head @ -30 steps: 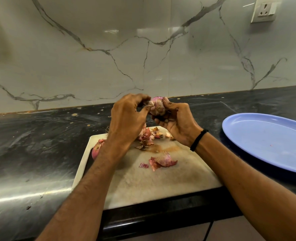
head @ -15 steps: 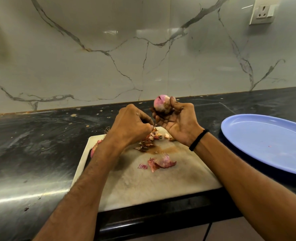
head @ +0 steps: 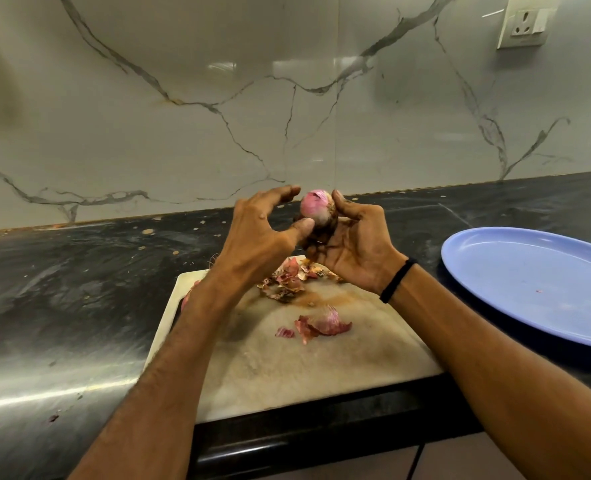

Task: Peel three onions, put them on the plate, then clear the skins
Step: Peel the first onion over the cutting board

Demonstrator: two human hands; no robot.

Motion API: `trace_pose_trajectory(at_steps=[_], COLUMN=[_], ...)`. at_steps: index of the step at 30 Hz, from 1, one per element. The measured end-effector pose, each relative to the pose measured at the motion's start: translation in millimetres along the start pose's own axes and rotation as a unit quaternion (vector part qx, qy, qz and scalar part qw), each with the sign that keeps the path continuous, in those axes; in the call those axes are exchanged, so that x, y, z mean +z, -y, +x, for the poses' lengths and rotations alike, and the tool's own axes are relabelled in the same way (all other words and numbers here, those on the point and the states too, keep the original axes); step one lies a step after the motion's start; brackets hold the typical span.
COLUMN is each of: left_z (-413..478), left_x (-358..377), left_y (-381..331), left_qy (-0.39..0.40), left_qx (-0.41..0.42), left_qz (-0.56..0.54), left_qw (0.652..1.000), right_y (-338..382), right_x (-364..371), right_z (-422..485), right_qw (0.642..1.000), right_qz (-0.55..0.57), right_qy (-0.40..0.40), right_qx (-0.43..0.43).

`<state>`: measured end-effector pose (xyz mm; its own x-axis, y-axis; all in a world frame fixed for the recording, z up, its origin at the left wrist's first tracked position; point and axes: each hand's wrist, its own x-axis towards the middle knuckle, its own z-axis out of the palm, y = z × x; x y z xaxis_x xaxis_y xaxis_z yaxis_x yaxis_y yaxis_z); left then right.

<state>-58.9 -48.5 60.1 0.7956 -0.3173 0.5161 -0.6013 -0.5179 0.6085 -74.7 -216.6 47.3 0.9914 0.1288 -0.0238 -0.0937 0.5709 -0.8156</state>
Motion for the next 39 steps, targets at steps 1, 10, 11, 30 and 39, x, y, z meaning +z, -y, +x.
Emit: trace_pose_trajectory(at_steps=[1, 10, 11, 30, 39], left_z=[0, 1, 1, 4, 3], left_x=[0, 4, 4, 2, 2], left_y=[0, -3, -2, 4, 0], left_qy=[0.011, 0.023, 0.013, -0.069, 0.02], left_qx=[0.006, 0.008, 0.002, -0.092, -0.131], left_qz=[-0.018, -0.066, -0.065, -0.105, -0.319], left_qw=[1.0, 0.997, 0.998, 0.988, 0.938], right_y=[0, -3, -6, -19, -18], right_x=[0, -1, -1, -11, -13], right_z=[0, 2, 4, 18, 21], right_qw=[1.0, 0.992, 0.981, 0.709, 0.685], right_qz=[0.002, -0.112, -0.181, -0.575, -0.56], right_qy=[0.015, 0.061, 0.026, 0.038, 0.003], right_qx=[0.005, -0.012, -0.059, -0.407, -0.466])
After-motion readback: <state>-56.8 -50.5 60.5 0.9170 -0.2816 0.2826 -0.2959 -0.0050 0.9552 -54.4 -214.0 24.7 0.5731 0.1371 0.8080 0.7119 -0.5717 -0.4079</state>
